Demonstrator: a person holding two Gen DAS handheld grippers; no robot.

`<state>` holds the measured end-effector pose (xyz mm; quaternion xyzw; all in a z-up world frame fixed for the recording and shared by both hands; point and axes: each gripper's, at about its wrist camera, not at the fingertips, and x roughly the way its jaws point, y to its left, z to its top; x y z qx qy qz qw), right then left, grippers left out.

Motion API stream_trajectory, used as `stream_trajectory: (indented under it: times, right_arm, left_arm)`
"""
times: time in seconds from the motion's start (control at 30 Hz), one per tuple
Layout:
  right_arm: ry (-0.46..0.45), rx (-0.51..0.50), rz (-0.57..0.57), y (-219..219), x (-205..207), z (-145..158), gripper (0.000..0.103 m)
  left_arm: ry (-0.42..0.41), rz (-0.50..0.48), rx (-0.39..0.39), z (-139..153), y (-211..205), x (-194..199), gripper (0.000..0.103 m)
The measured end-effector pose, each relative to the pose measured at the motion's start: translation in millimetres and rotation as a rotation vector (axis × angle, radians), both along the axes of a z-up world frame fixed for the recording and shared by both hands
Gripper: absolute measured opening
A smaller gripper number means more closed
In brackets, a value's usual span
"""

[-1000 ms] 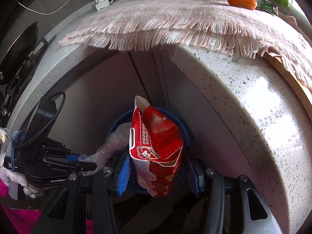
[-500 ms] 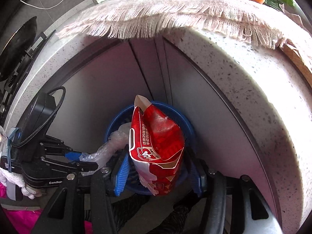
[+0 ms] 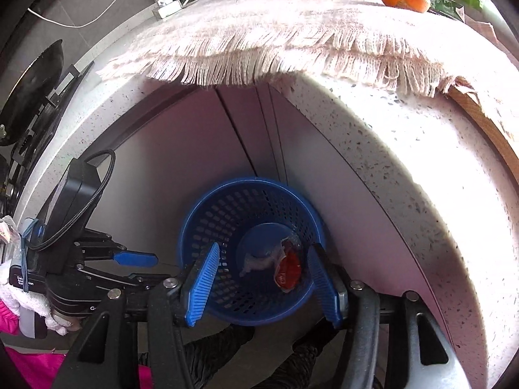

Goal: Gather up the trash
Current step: 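Open both tools to drop the bags into the blue basket, then move both tools back up over the cloth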

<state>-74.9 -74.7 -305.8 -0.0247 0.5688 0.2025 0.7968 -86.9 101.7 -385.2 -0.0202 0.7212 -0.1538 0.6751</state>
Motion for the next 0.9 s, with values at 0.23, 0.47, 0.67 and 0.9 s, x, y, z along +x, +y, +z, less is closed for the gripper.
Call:
stream_trajectory:
  times: [0.23,0.47,0.67,0.9]
  right_arm:
    - [-0.014,0.030,-0.014,-5.2,-2.9,15.6,0.059]
    - [-0.061,0.092,-0.021,-25.5,-7.2,54.7,0.059]
    - [-0.129,0.141,-0.058,-54.2,-5.8,99.1,0.063]
    - [-0.237,0.162,-0.146,-83.0,13.9,147.0,0.075]
  left_arm:
    - [-0.017,0.012,-0.010,12.0,3.6,2.3,0.034]
    - [-0.107,0.022,-0.045,59.9,6.7,8.5,0.034]
    - [-0.225,0.050,-0.081,113.5,8.1,28.4,0.035]
    - [-0.356,0.123,-0.136,164.0,8.8,64.4,0.054]
